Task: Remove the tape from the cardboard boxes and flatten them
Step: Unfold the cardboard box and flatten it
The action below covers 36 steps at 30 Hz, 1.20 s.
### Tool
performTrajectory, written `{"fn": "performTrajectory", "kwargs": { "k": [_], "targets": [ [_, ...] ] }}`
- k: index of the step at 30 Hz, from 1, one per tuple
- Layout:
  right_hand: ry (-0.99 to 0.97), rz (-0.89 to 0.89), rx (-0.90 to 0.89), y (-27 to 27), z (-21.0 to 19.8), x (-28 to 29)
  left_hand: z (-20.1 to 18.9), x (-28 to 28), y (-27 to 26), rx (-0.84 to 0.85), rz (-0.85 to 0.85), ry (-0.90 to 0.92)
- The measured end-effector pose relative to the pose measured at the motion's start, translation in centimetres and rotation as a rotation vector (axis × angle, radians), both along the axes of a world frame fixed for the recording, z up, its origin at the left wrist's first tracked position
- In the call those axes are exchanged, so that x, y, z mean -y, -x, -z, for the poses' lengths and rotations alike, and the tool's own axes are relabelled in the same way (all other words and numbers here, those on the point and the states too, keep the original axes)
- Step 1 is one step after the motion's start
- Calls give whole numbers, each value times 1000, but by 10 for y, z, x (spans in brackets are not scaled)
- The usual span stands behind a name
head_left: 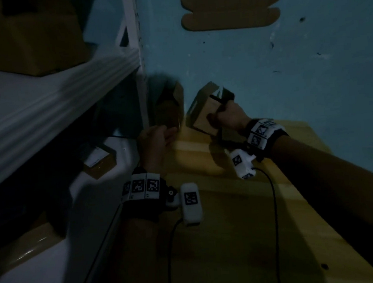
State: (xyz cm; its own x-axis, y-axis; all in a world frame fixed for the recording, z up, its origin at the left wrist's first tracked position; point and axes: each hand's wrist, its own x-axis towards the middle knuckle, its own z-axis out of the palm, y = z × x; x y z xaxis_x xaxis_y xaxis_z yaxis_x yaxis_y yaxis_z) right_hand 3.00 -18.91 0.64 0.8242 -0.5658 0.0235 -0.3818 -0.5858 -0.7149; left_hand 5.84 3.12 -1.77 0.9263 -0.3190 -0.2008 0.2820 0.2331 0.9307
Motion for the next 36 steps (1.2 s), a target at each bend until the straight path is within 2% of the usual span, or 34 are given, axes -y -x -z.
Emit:
{"fn": "performTrajectory", "kwargs": {
  "k": [6,9,16,19,23,28,32,36],
  "targets": [
    [-192,-38,256,93,-4,8,-1,13,23,-1,42,-31],
    [-351,-42,360,135,-4,4,-3,23,39,7,84,-15],
    [-514,-36,444,215,18,8,-1,51,67,86,116,-11],
    [-573,-68,478,241,27,7,1,59,82,181,184,-16],
    [-721,-92,536,259,27,2,7,68,96,246,268,17],
    [-775,-44,556,259,42,8,10,74,107,387,374,-25],
    [-886,9,562,255,58,19,12,78,110,392,387,-35],
    [-918,83,562,249,60,30,18,78,105,416,397,-60]
  ]
}}
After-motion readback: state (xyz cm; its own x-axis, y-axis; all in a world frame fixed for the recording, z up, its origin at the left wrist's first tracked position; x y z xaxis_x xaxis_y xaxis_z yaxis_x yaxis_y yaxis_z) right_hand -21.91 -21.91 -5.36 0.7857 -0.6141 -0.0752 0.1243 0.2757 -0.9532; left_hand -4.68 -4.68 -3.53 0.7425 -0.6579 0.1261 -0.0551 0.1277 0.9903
